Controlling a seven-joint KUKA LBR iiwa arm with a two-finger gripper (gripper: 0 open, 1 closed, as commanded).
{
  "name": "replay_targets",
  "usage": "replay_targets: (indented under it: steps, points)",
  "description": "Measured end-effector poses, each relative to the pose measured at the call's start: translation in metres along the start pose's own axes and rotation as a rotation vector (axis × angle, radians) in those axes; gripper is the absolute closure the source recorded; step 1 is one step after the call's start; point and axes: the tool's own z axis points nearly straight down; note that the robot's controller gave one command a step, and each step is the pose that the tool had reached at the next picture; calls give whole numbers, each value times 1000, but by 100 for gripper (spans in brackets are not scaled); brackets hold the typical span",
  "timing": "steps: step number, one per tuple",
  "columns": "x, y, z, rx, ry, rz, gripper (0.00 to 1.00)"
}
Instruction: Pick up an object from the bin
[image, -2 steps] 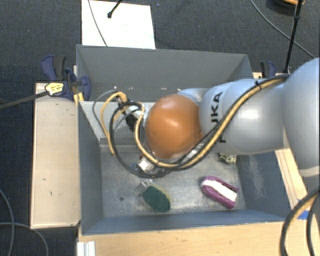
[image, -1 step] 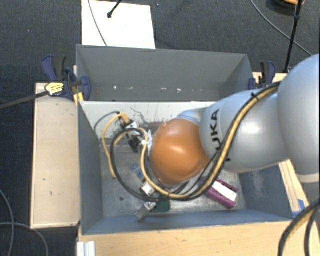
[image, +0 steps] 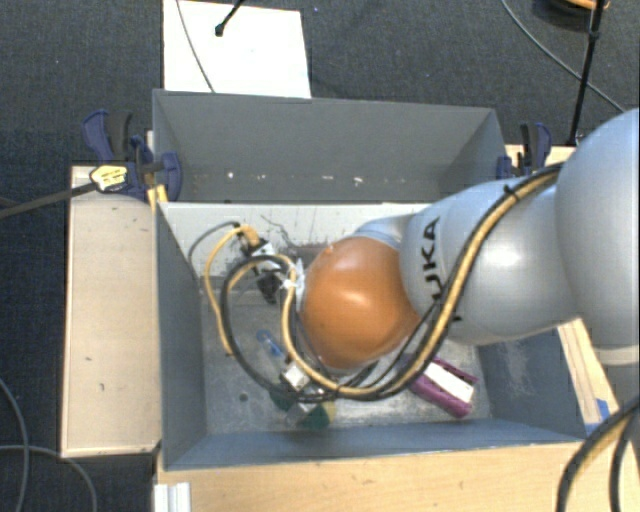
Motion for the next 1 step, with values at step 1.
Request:
replay_targets:
  steps: [1]
  points:
    - [20, -10, 0, 1, 0, -107, 100]
